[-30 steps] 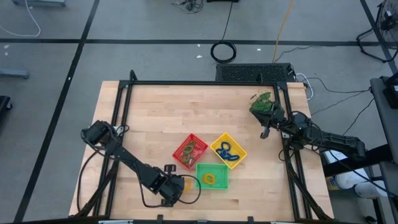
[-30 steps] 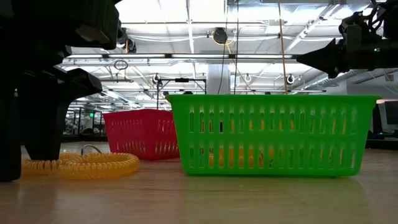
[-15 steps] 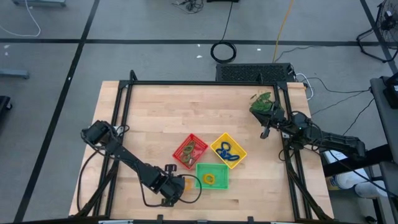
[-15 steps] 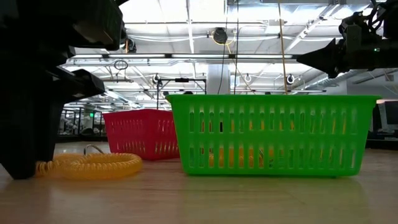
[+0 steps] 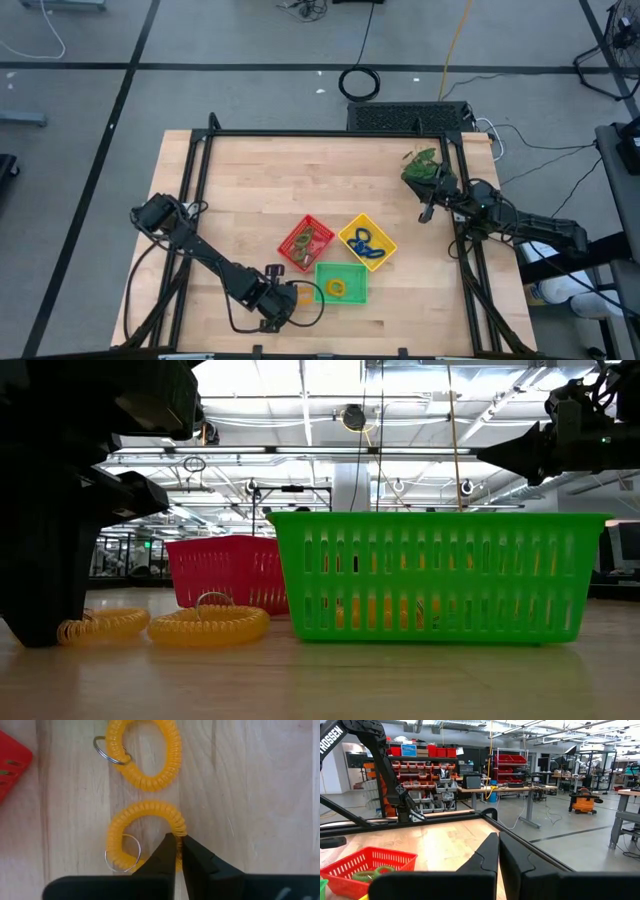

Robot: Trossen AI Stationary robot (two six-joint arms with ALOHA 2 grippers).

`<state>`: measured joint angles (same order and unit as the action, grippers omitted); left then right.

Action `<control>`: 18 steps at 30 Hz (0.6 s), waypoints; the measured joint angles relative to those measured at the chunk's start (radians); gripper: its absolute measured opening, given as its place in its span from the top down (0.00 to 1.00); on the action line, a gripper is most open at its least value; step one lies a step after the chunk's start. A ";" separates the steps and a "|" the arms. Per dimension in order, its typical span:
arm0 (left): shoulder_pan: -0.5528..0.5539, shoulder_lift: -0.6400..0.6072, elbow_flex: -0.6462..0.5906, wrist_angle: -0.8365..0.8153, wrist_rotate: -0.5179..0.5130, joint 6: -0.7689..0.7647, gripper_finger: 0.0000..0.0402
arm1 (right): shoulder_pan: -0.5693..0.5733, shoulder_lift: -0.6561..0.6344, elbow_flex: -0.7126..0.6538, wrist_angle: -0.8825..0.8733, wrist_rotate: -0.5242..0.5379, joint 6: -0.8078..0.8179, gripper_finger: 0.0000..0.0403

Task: Sort spring keychains
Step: Put the yellow spring keychain into the green bin

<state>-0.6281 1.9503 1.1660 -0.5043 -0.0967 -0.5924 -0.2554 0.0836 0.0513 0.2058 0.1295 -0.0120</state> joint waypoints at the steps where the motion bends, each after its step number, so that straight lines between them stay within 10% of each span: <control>1: 0.000 0.000 0.000 -0.001 0.006 0.000 0.97 | 0.000 0.000 0.000 0.000 0.000 0.000 1.00; 18: 0.000 0.000 0.000 -0.001 0.018 -0.011 0.96 | 0.000 0.000 0.000 0.000 0.000 0.000 1.00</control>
<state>-0.6277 1.9503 1.1655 -0.5053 -0.0792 -0.6031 -0.2554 0.0834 0.0513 0.2058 0.1291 -0.0120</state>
